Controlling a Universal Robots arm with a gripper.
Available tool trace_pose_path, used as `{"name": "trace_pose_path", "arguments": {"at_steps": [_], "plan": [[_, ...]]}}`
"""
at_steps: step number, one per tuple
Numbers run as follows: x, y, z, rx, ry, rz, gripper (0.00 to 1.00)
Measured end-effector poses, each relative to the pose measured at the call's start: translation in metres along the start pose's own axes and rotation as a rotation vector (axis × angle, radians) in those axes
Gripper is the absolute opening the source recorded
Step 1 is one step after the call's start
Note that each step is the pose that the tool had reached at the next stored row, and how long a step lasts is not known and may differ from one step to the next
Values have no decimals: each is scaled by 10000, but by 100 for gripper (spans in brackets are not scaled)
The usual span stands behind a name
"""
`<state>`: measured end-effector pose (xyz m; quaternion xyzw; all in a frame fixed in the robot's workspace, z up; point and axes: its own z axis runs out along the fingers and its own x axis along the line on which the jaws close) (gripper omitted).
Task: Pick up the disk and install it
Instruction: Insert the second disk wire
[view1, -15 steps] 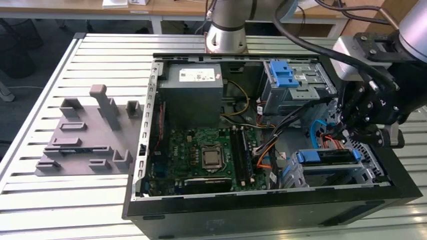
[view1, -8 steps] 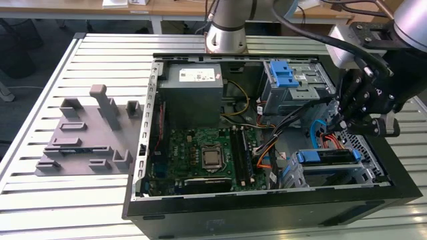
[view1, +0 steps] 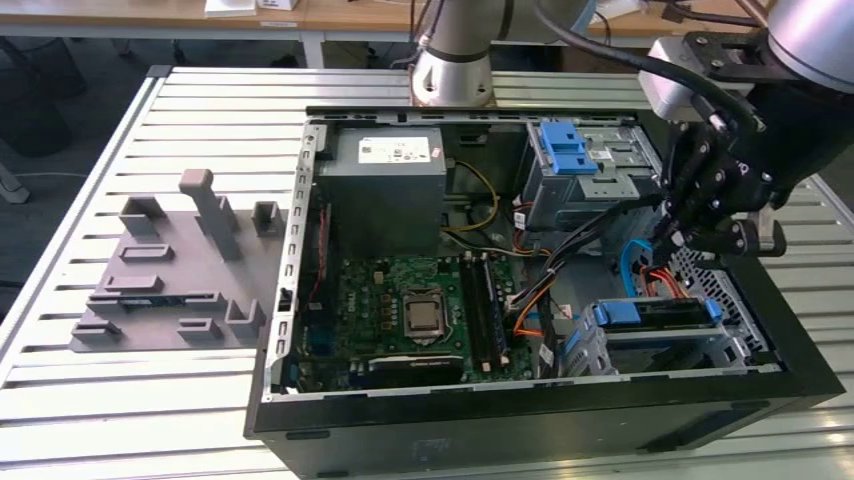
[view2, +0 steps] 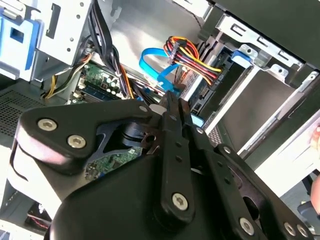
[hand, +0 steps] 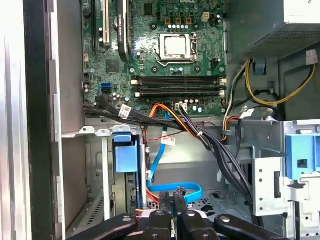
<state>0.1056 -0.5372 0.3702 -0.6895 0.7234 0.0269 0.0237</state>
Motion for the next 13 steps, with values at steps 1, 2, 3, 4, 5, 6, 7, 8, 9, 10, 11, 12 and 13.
{"name": "trace_pose_path", "arguments": {"at_steps": [1, 2, 3, 4, 5, 6, 7, 8, 9, 10, 11, 12, 13], "plan": [[-18, 1, 5, 3, 80, 1, 17], [-35, 2, 14, 8, 164, 2, 17], [-47, 4, 24, 13, 259, 2, 18], [-51, 7, 32, 17, 344, 4, 18], [-55, 8, 43, 20, 423, 4, 25], [-63, 9, 56, 24, 491, 3, 25], [-71, 10, 68, 27, 553, 3, 25], [-78, 10, 79, 30, 608, 3, 25], [-84, 11, 90, 31, 651, 4, 25], [-92, 11, 100, 34, 685, 4, 25], [-97, 11, 108, 35, 719, 4, 25], [-99, 11, 115, 37, 754, 4, 25], [-99, 12, 121, 38, 775, 4, 25]]}}
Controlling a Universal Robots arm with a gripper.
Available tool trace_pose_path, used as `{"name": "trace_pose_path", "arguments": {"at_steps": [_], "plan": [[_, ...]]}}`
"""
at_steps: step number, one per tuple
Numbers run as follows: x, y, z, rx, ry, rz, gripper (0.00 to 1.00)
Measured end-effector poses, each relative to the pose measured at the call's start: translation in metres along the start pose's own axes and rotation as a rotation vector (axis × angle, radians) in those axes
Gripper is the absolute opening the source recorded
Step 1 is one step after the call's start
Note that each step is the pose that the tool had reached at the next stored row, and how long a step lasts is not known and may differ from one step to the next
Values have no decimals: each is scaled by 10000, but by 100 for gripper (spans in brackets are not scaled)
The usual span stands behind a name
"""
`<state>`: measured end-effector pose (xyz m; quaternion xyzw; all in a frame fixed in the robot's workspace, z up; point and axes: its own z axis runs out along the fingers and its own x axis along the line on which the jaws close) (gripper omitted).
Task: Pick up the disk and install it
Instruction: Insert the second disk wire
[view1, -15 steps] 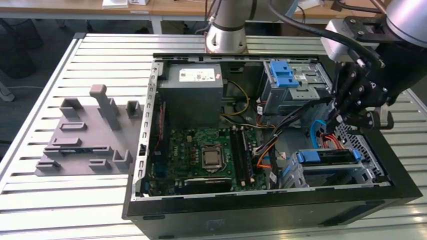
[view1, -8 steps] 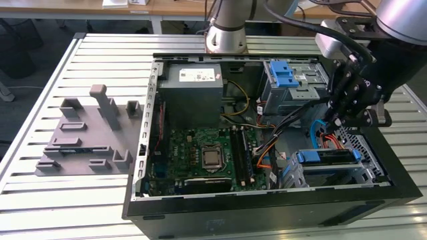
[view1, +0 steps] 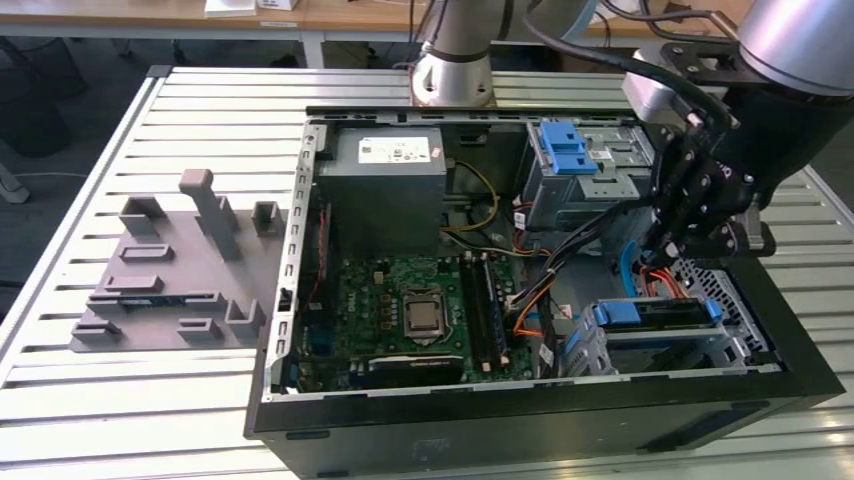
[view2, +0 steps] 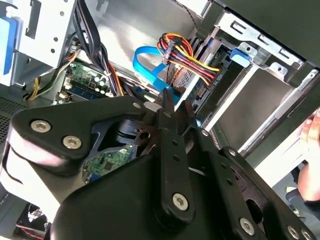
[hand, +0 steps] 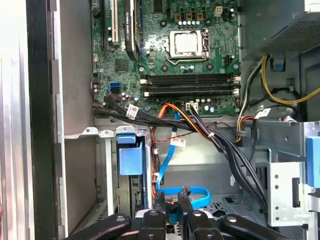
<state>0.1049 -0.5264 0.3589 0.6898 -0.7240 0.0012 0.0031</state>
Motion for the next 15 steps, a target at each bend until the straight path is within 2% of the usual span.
{"name": "trace_pose_path", "arguments": {"at_steps": [4, 6, 7, 9, 15], "plan": [[-1, 0, 14, 2, 34, 0, 25], [0, 0, 18, 0, -18, 0, 23], [0, 0, 21, -3, -63, -1, 16], [9, 2, 25, -5, -150, -8, 16], [92, 16, 51, 56, -165, -184, 16]]}}
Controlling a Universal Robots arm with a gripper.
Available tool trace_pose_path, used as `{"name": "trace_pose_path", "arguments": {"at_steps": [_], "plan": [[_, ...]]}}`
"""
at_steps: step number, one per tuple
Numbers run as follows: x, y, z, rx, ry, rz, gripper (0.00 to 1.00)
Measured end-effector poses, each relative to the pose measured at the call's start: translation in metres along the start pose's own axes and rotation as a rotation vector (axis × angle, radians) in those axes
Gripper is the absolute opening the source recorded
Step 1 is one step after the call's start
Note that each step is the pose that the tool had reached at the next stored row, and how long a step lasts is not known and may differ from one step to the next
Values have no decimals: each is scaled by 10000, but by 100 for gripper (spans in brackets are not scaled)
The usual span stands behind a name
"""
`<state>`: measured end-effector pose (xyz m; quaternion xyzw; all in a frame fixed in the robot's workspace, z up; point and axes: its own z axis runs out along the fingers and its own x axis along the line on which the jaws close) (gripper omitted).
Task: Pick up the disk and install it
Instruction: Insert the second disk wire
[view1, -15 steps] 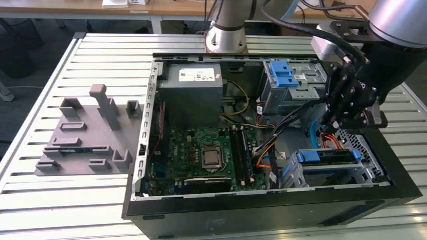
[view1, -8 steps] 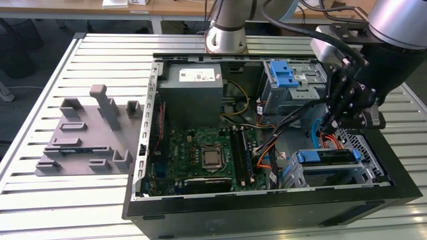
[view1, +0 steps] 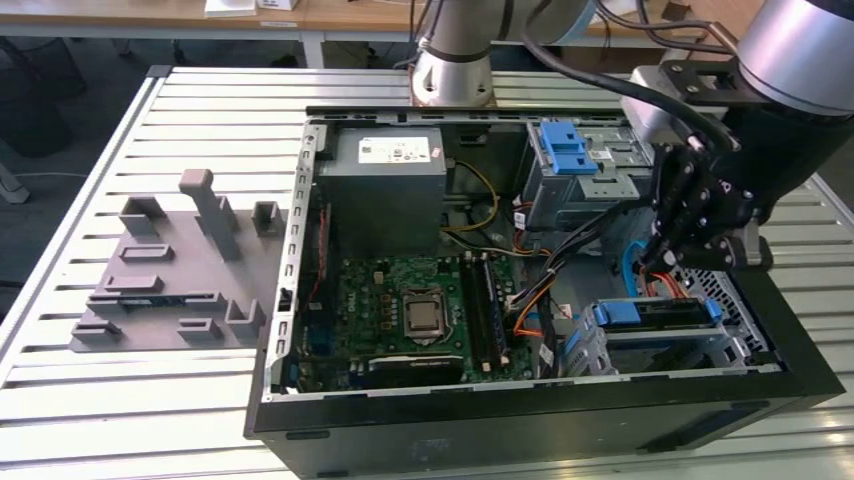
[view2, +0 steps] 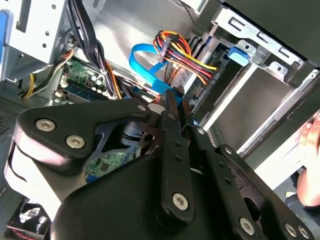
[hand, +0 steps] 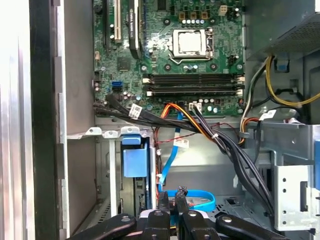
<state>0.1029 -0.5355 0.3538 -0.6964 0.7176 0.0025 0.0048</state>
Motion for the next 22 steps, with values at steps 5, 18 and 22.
{"name": "trace_pose_path", "arguments": {"at_steps": [5, 18, 22], "plan": [[37, 15, 22, 105, -5, -226, 16], [141, 48, 81, 273, -61, -319, 16], [153, 48, 96, 274, -70, -319, 16]]}}
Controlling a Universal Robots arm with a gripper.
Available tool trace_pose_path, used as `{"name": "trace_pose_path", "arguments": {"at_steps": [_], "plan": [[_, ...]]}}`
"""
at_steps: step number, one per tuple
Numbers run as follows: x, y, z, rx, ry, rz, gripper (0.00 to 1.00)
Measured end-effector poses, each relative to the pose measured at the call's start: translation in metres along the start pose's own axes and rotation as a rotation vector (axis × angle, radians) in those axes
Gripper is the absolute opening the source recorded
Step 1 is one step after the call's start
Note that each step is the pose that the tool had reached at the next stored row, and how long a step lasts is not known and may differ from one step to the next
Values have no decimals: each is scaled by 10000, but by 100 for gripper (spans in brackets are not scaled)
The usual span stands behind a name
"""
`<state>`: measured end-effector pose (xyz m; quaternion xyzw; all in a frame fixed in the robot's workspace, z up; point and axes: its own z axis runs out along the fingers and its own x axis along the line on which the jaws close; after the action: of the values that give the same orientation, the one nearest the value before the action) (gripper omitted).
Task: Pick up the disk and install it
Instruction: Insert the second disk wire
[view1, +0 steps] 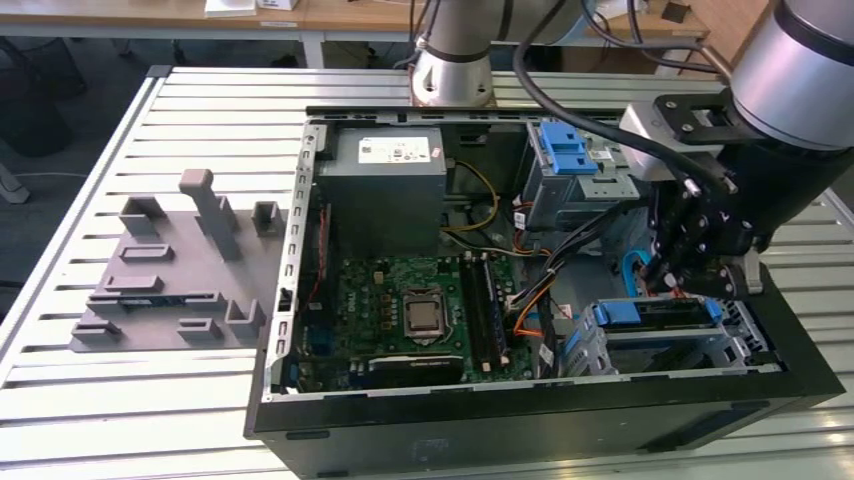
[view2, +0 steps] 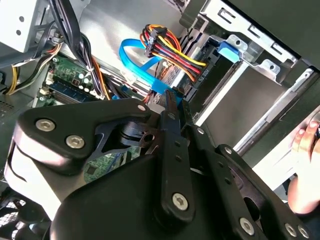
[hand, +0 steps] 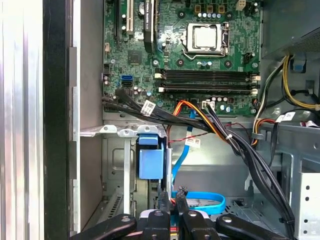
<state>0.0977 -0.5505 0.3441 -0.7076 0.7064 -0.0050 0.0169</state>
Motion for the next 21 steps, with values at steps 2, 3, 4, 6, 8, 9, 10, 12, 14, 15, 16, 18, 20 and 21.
{"name": "trace_pose_path", "arguments": {"at_steps": [2, 3, 4, 6, 8, 9, 10, 12, 14, 15, 16, 18, 20, 21], "plan": [[14, 0, 7, 4, -1, 0, 16], [21, 0, 11, 10, 0, 0, 16], [31, 0, 16, 17, -4, 0, 16], [52, 3, 23, 47, -12, -2, 16], [67, 8, 29, 68, -11, -1, 16], [70, 9, 35, 79, -14, -1, 16], [72, 9, 40, 90, -13, -2, 16], [78, 10, 49, 101, -11, -1, 16], [82, 10, 59, 116, -12, 1, 16], [85, 10, 63, 125, -12, 0, 16], [88, 11, 67, 131, -13, 0, 16], [91, 11, 73, 142, -12, 0, 16], [94, 11, 77, 146, -12, 0, 16], [95, 12, 78, 146, -12, 0, 16]]}}
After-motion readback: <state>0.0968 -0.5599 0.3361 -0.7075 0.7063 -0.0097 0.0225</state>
